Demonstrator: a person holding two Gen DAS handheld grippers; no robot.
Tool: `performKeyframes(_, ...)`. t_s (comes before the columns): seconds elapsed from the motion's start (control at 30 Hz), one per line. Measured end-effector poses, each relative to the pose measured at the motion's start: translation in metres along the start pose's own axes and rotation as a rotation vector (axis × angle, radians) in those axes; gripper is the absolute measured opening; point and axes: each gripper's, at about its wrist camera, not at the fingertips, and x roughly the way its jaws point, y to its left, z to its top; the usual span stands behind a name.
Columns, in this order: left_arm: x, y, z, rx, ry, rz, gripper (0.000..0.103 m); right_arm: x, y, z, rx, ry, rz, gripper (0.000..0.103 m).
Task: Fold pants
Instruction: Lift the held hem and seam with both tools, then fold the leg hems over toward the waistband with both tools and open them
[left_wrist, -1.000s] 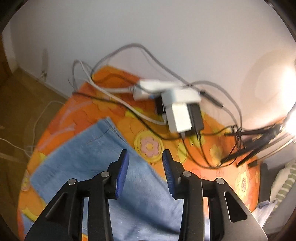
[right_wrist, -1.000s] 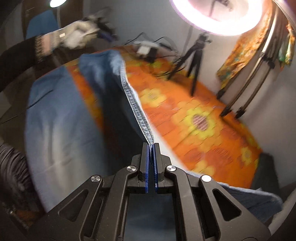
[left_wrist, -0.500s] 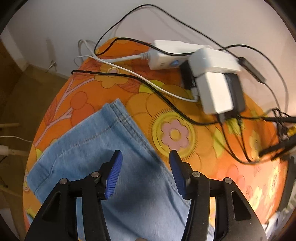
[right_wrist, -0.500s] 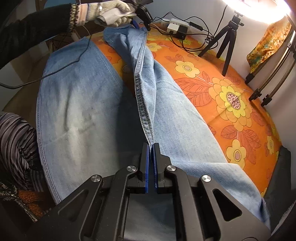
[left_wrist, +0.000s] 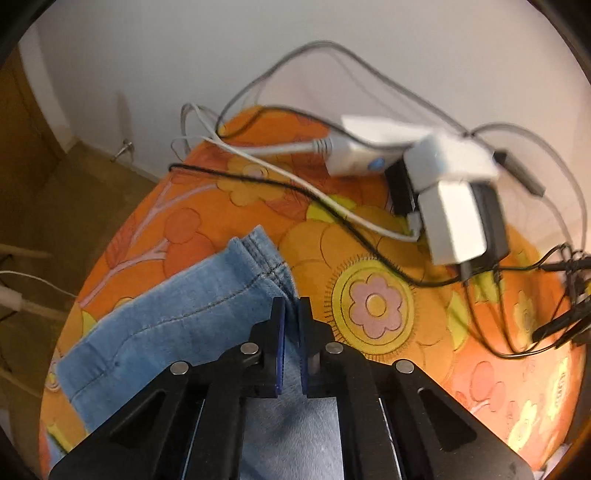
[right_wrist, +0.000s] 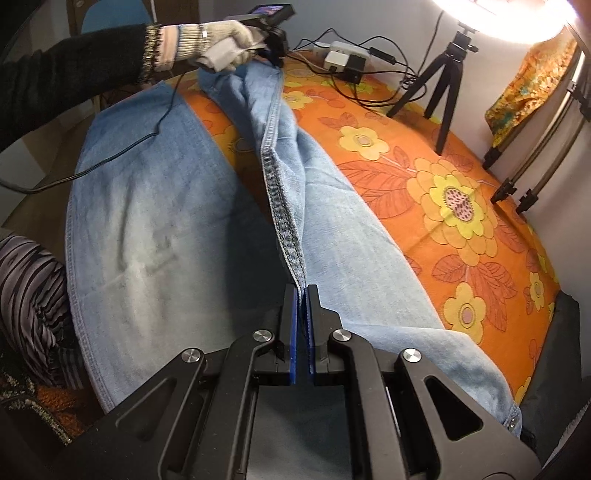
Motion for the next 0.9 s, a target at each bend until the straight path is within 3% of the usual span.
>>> performKeyframes(0.2,-0.072,0.024,0.006,-0.081,-0.109,-0.107,0.005,-0.011,-0.015,0.012,0.025,-0.032,-0.068,0.004)
performKeyframes(0.4,-0.142,0.062,0.000,-0.107,-0.189,-0.177,0.000,-0.047,-0.018,0.032,0.032,-0.105,-0.144,0.004)
performKeyframes(0.63,-0.170,0.102,-0.041,-0.147,-0.183,-0.214,0.000,-0.070,0.001,0.024,0.032,-0.114,-0.184,0.004)
performKeyframes(0.9,-0.216,0.156,-0.133,-0.186,-0.240,-0.281,0.000,-0.096,0.045,-0.008,-0.008,-0.077,-0.178,0.004)
